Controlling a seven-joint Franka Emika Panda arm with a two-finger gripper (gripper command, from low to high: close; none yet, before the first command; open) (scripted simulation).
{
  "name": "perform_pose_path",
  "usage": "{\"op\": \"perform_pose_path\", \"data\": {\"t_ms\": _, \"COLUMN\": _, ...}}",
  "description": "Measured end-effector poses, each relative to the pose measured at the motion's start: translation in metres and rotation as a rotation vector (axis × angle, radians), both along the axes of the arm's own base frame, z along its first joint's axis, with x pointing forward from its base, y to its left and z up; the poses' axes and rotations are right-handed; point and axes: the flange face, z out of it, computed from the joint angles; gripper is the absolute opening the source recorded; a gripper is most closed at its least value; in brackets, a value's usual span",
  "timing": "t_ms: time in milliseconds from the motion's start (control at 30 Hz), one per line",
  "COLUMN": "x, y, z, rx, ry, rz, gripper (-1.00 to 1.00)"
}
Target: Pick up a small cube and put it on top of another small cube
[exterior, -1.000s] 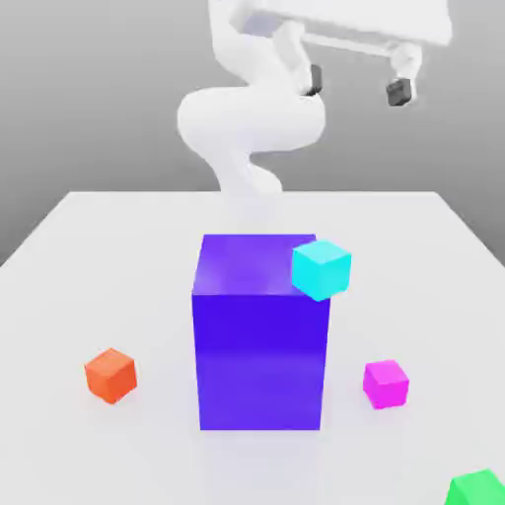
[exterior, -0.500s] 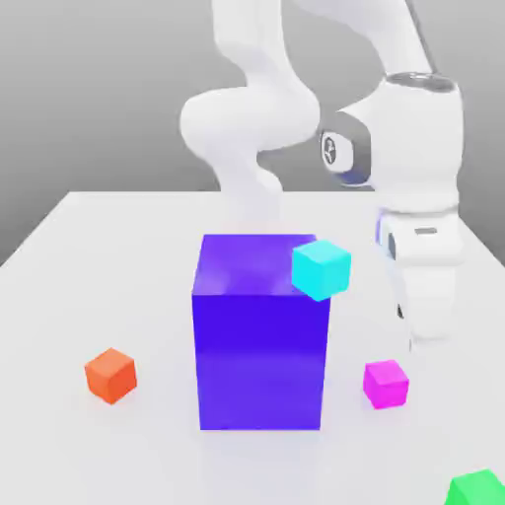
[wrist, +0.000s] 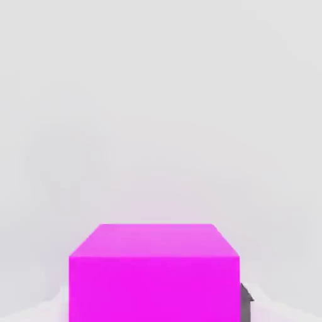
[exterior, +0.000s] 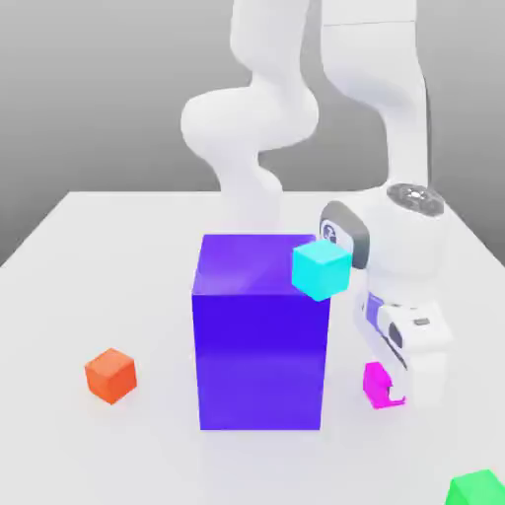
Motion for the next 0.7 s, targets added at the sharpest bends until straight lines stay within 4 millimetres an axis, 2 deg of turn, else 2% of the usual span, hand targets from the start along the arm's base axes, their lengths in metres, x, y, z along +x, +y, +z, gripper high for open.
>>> {"op": "perform_pose_path", "data": {"t_ms": 67, "x": 0.001, "y": 0.0, "z": 0.009, "rx": 0.0, "ry": -0.001, "rz": 0.0, "gripper": -1.0}}
{"op": "perform_pose_path", "data": {"t_ms": 267, "x": 0.002, "y": 0.001, "z": 0.059, "rx": 0.0, "ry": 0.0, "rz": -0.004, "gripper": -1.0}}
{"op": "perform_pose_path", "data": {"t_ms": 367, "x": 0.028, "y": 0.01, "z": 0.071, "rx": -0.001, "ry": -0.001, "rz": -0.069, "gripper": -1.0}}
{"op": "perform_pose_path", "data": {"t_ms": 700, "x": 0.135, "y": 0.044, "z": 0.098, "rx": -0.002, "ry": -0.002, "rz": -0.327, "gripper": -1.0}}
